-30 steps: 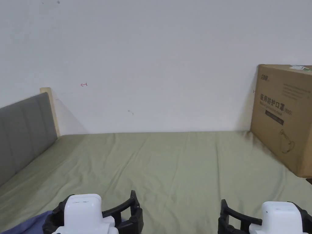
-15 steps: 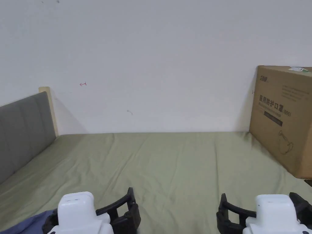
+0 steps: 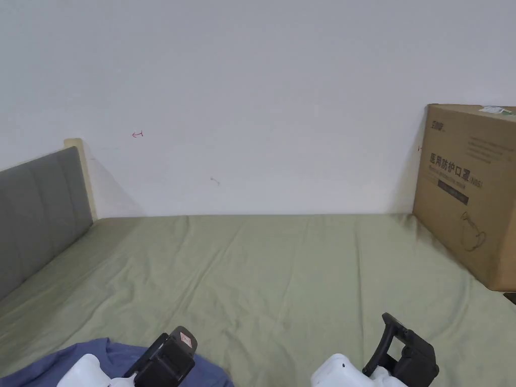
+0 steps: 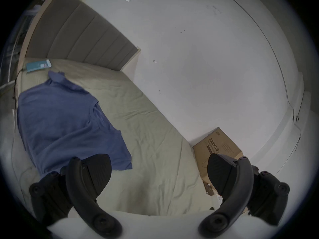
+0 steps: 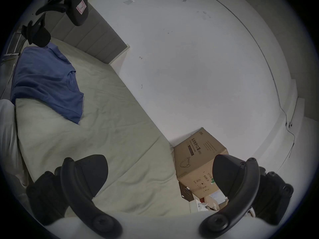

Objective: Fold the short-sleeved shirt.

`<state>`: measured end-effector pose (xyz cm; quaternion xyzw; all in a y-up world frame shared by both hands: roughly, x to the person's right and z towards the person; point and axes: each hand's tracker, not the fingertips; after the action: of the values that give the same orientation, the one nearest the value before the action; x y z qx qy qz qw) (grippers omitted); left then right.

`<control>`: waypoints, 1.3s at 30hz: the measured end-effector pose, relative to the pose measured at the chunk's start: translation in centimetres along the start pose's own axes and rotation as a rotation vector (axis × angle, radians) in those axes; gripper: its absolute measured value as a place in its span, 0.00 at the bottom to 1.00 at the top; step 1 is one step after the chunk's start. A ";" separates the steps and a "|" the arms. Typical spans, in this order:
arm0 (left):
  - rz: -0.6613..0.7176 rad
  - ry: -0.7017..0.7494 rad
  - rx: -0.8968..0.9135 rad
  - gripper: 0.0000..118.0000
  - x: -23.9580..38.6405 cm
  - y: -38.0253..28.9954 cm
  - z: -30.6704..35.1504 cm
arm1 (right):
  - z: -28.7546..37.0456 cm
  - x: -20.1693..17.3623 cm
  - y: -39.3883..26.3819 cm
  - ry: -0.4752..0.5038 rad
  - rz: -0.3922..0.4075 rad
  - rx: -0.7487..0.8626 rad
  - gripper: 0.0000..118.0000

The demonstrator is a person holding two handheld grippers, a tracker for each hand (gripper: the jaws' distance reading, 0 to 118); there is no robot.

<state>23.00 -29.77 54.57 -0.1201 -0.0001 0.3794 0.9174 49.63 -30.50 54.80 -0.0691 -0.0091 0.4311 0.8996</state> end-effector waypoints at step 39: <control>-0.775 0.058 0.211 0.00 6.1 -1.5 1.9 | 1.6 6.4 -3.0 -0.090 -0.885 -0.002 0.00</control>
<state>28.25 -26.10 56.18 -0.0269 0.0193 -0.0003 0.9995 55.83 -27.21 56.53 -0.0404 -0.0773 0.0073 0.9962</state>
